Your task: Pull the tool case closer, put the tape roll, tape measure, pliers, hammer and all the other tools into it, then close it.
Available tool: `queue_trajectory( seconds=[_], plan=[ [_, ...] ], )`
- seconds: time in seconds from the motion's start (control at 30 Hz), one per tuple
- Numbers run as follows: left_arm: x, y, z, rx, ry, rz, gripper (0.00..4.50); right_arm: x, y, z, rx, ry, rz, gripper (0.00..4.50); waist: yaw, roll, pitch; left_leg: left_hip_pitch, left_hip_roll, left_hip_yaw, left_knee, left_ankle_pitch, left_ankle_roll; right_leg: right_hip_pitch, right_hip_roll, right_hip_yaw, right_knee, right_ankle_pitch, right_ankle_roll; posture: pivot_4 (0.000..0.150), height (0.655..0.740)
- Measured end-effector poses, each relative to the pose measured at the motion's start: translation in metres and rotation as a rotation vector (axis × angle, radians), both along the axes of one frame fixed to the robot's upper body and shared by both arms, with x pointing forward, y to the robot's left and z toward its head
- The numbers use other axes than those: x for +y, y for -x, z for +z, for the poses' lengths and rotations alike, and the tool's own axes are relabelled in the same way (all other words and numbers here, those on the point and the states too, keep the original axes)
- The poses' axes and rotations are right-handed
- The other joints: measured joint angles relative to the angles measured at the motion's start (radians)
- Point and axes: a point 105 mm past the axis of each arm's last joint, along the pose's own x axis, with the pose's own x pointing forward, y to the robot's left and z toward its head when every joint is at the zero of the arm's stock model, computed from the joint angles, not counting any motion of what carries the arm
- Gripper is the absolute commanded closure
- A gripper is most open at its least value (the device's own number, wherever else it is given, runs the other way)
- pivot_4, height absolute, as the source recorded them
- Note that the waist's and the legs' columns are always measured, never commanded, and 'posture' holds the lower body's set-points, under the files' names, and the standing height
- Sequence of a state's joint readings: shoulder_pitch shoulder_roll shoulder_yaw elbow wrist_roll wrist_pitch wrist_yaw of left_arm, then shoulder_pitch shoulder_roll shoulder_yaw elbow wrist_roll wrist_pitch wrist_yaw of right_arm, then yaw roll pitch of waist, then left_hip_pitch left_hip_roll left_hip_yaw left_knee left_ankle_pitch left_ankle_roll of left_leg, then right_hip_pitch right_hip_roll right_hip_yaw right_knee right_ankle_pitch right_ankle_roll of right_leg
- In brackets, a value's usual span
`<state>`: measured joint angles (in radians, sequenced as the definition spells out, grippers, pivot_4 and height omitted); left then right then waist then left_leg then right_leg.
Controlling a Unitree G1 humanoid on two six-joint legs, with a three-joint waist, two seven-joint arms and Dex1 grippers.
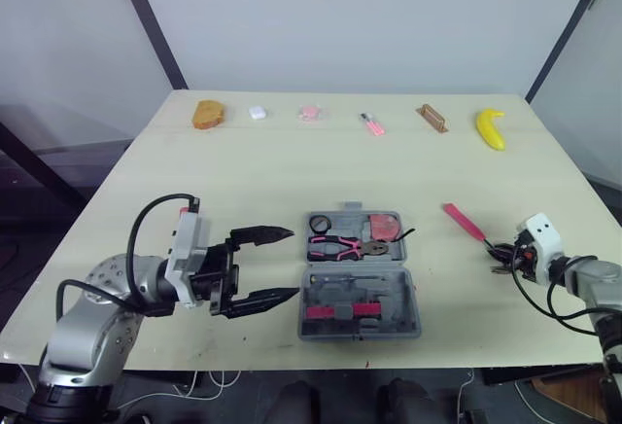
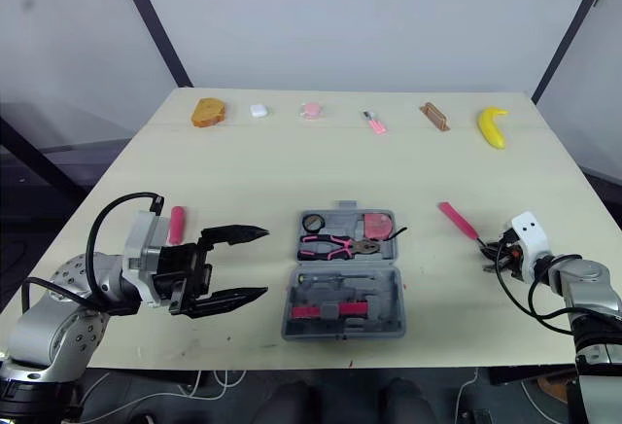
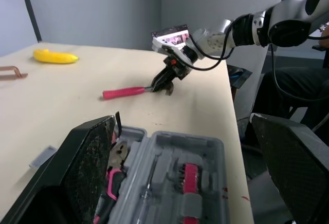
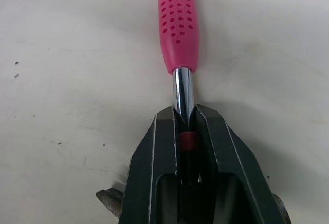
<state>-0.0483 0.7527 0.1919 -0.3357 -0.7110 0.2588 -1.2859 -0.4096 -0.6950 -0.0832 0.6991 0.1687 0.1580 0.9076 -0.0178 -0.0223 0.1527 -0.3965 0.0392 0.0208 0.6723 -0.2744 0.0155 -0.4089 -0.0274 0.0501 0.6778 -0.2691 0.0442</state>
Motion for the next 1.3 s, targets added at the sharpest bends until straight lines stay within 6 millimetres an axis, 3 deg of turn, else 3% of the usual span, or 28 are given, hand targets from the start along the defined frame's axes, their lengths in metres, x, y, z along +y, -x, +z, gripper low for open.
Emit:
queue_trajectory(
  seconds=[0.23, 0.37, 0.47, 0.53, 0.57, 0.73, 0.93, 1.3],
  plan=[
    [0.0, -0.002, 0.0, 0.005, 0.002, -0.005, 0.0, 0.022, 0.018, 0.01, -0.026, 0.001, 0.076, 4.44, 0.001, 0.003, 0.002, -0.001, 0.0, 0.0, 0.0, 0.0, 0.0, -0.001, 0.0, 0.001, 0.0, 0.0, 0.0, 0.15, 0.74],
    [0.002, -0.004, 0.001, 0.021, 0.031, -0.01, 0.0, 0.043, 0.028, 0.035, -0.094, 0.053, 0.144, 4.44, 0.002, 0.005, 0.003, -0.001, 0.0, -0.001, 0.0, 0.0, 0.0, -0.001, 0.0, 0.0, 0.0, 0.0, 0.0, 0.15, 0.74],
    [0.006, -0.006, -0.004, 0.045, 0.041, -0.009, 0.0, 0.063, 0.036, 0.051, -0.147, 0.103, 0.231, 4.44, 0.001, 0.005, 0.003, -0.001, 0.0, -0.001, 0.0, 0.0, 0.0, -0.001, 0.001, 0.0, 0.0, 0.0, 0.0, 0.15, 0.74],
    [0.014, -0.007, -0.009, 0.065, 0.027, -0.018, 0.0, 0.086, 0.046, 0.064, -0.113, 0.173, 0.36, 4.44, 0.002, 0.006, 0.004, -0.001, 0.0, -0.001, 0.0, 0.0, 0.0, -0.001, 0.001, 0.0, 0.0, 0.0, 0.0, 0.15, 0.74],
    [0.014, -0.007, -0.01, 0.066, 0.026, -0.018, 0.0, 0.087, 0.047, 0.065, -0.112, 0.176, 0.364, 4.44, 0.002, 0.006, 0.004, -0.001, 0.0, -0.001, 0.0, 0.0, 0.0, -0.001, 0.001, 0.0, 0.0, 0.0, 0.0, 0.15, 0.74],
    [0.024, -0.01, -0.012, 0.058, -0.015, -0.027, 0.0, 0.128, 0.055, 0.08, -0.047, 0.246, 0.547, 4.44, 0.001, 0.005, 0.004, -0.001, 0.0, -0.002, 0.0, 0.0, 0.0, -0.001, 0.001, -0.001, 0.0, 0.0, 0.0, 0.15, 0.74],
    [0.036, -0.011, -0.011, 0.035, -0.076, -0.013, 0.0, 0.171, 0.061, 0.08, 0.009, 0.374, 0.742, 4.44, 0.002, 0.005, 0.005, -0.003, 0.0, -0.002, 0.0, 0.0, 0.0, -0.002, 0.0, -0.002, -0.001, 0.0, 0.0, 0.15, 0.74],
    [0.048, -0.001, -0.019, 0.066, -0.159, -0.028, 0.0, 0.214, 0.065, 0.07, 0.033, 0.559, 0.953, 4.44, 0.003, 0.005, 0.005, -0.004, 0.0, -0.002, 0.0, 0.0, 0.0, -0.003, -0.001, -0.004, -0.001, 0.0, 0.0, 0.15, 0.74]
  ],
)
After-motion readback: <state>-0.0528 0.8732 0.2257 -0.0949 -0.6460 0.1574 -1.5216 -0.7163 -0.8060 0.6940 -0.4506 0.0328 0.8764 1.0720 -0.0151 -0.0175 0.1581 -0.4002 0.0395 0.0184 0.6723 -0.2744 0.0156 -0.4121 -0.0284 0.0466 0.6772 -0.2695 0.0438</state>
